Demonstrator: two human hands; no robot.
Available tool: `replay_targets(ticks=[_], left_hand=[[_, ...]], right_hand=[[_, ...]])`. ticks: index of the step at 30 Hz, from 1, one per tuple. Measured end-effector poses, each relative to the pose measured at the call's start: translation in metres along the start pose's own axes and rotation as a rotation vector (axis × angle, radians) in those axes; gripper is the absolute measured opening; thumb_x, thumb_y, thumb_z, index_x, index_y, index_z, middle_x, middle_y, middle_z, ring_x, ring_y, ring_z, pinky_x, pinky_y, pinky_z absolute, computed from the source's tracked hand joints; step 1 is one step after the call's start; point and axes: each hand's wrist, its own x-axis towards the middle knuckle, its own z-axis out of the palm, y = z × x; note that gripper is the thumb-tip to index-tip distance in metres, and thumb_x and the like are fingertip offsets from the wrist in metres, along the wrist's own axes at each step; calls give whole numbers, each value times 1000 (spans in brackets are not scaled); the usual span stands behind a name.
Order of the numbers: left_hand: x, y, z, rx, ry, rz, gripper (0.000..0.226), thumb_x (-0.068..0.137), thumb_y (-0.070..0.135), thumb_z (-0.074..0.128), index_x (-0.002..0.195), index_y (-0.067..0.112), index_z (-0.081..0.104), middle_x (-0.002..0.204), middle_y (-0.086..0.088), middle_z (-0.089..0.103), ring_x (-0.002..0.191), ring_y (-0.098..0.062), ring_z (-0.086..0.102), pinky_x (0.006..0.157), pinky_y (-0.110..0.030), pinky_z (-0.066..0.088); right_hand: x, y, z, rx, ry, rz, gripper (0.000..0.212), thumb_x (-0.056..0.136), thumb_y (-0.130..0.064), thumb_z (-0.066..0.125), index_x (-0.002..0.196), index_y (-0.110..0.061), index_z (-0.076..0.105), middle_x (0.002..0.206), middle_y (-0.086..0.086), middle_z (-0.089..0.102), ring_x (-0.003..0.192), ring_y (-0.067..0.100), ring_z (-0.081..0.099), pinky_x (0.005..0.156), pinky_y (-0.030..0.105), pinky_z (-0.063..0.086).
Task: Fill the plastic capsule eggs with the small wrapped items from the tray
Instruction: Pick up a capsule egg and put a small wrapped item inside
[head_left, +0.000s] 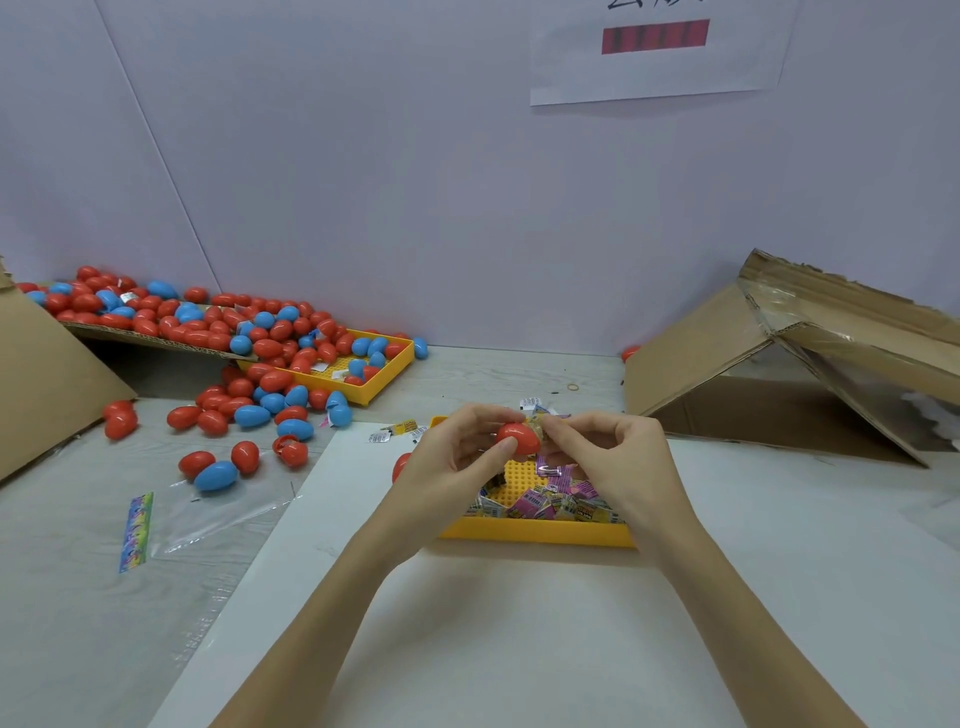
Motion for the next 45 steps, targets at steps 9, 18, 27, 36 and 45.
replay_targets(ticks=[9,18,27,36,45], left_hand=[[0,-2,2,-177,51,-116,24,102,22,59,121,27,71,107,8,74,98,-9,69,81,-22,55],[5,-2,-3,-370,35,-213,27,94,14,66,117,22,76,116,-3,70,102,-13,63,80,-28,49],[6,-1,-7,-460,62,-223,36,79,23,73,115,25,78,123,-5,65,109,-21,56,71,-22,48],[5,0,-10,-473,-5,-194,34,82,19,77,116,23,77,129,-6,63,108,-17,59,73,-21,49],[1,4,-10,-398,-33,-86,42,83,24,74,124,32,71,126,-2,62,115,-18,65,101,-37,53]], right_hand=[[-1,0,4,-60,-39,-43,21,98,-32,66,92,-19,80,75,-6,78,72,7,75,62,12,52],[-1,3,8,-147,-70,-141,15,101,-26,62,99,-23,77,76,-8,77,71,11,74,62,18,55],[-3,6,11,-107,-46,-173,15,97,-30,65,103,-24,78,82,-9,78,76,12,75,69,23,60],[-4,4,11,-131,-73,-192,15,97,-31,64,102,-26,77,81,-8,77,76,13,74,69,24,59],[-5,-1,13,144,-140,2,9,94,-24,72,100,-24,79,92,0,80,87,16,77,69,20,58]])
